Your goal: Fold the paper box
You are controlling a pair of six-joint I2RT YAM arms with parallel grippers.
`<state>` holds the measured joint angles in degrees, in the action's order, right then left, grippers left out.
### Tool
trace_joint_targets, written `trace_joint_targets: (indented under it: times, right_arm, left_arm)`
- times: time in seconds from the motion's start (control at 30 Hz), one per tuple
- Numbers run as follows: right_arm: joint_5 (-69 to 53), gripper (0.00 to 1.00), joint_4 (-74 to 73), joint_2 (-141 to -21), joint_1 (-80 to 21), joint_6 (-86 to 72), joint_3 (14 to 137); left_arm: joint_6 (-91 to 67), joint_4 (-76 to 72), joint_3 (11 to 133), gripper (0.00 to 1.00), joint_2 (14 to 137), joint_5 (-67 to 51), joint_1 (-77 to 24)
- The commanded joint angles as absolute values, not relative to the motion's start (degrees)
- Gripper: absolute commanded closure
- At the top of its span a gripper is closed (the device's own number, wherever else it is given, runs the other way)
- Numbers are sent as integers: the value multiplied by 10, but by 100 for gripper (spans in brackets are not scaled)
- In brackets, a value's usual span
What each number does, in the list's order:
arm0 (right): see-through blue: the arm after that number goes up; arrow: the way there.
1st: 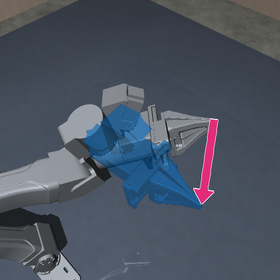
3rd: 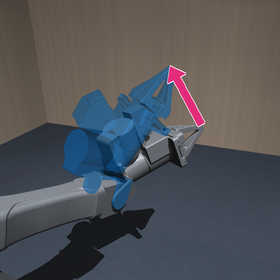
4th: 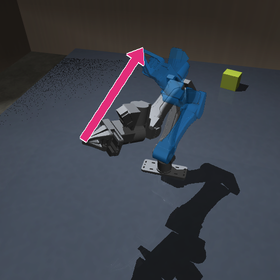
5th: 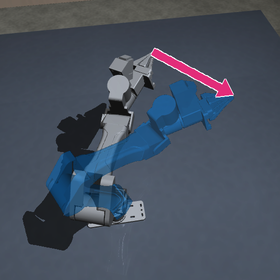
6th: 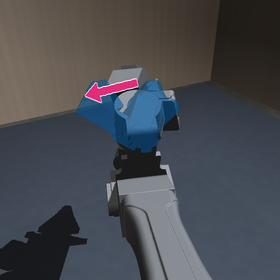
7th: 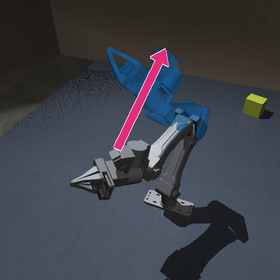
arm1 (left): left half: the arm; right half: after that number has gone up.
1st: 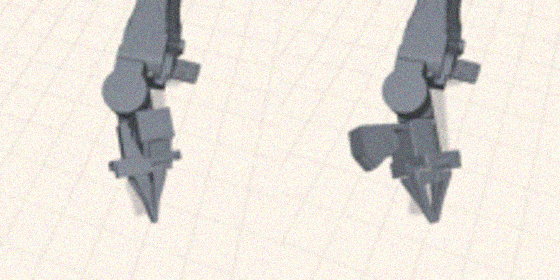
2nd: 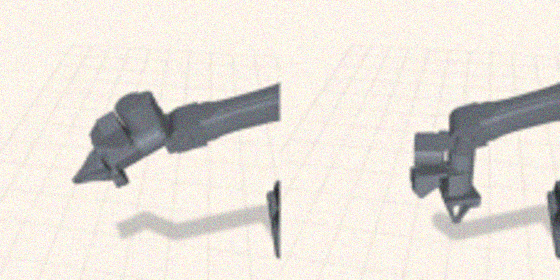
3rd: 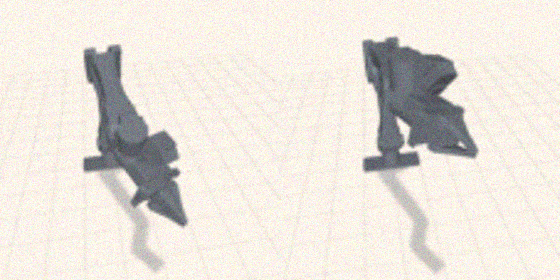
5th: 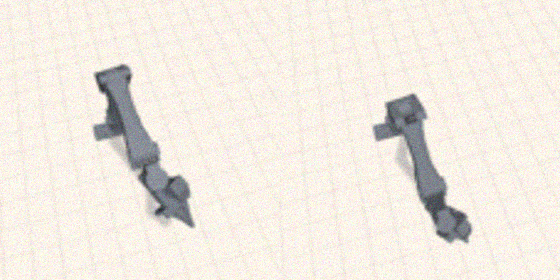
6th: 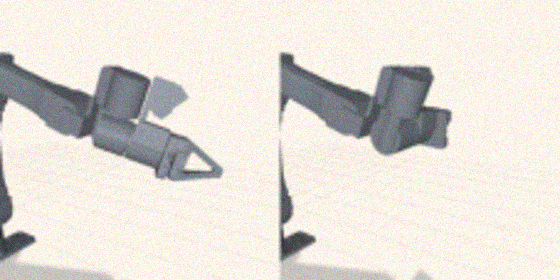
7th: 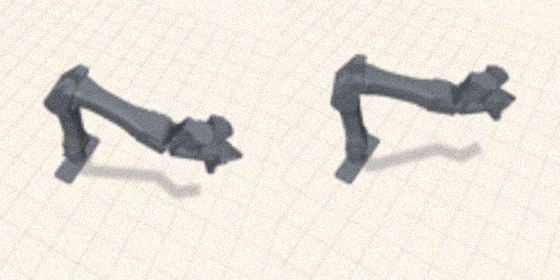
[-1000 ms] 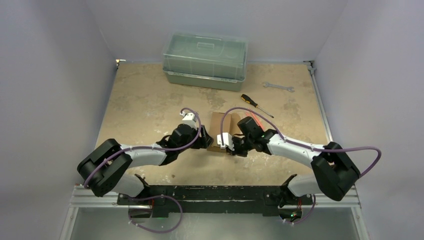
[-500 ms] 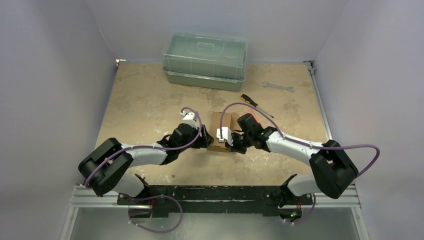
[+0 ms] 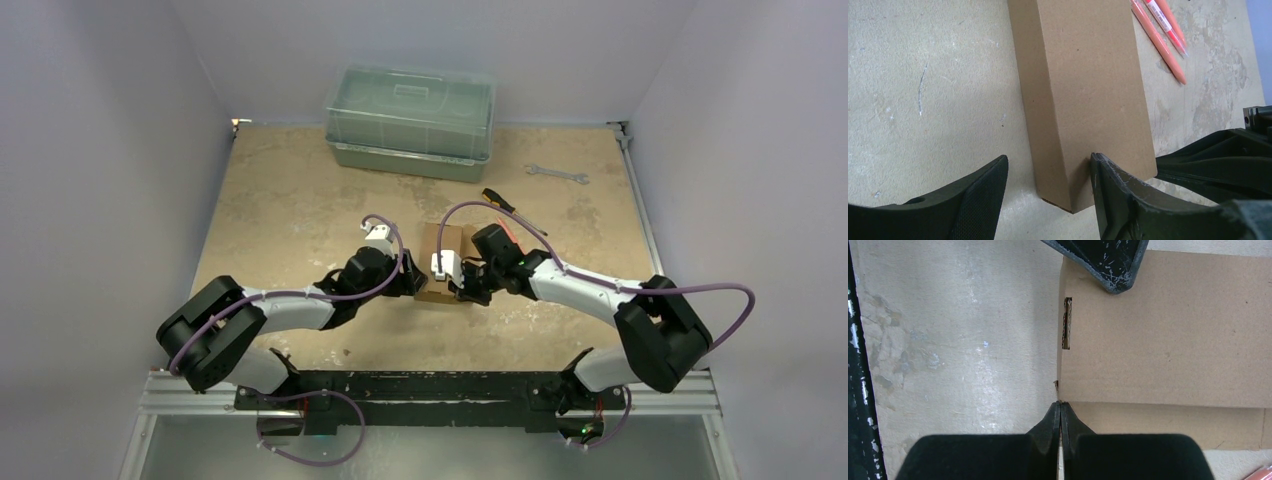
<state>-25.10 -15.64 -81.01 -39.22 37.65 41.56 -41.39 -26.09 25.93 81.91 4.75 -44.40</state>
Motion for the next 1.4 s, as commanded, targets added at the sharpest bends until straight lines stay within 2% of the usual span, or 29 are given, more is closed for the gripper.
trace_joint_targets:
  times: [0.0,0.9,1.37]
  right_arm:
    - [-228,100,-172,-823,-385,382,425]
    - [-231,100,-180,-820,-369,376,431]
    - [-283,100,-200,-802,-372,413,427]
  left_arm:
    - [-404,-205,257,41,830,67,-447]
    - [-405,-210,258,41,831,61,-446]
    - [-407,-210,261,41,835,61,-446]
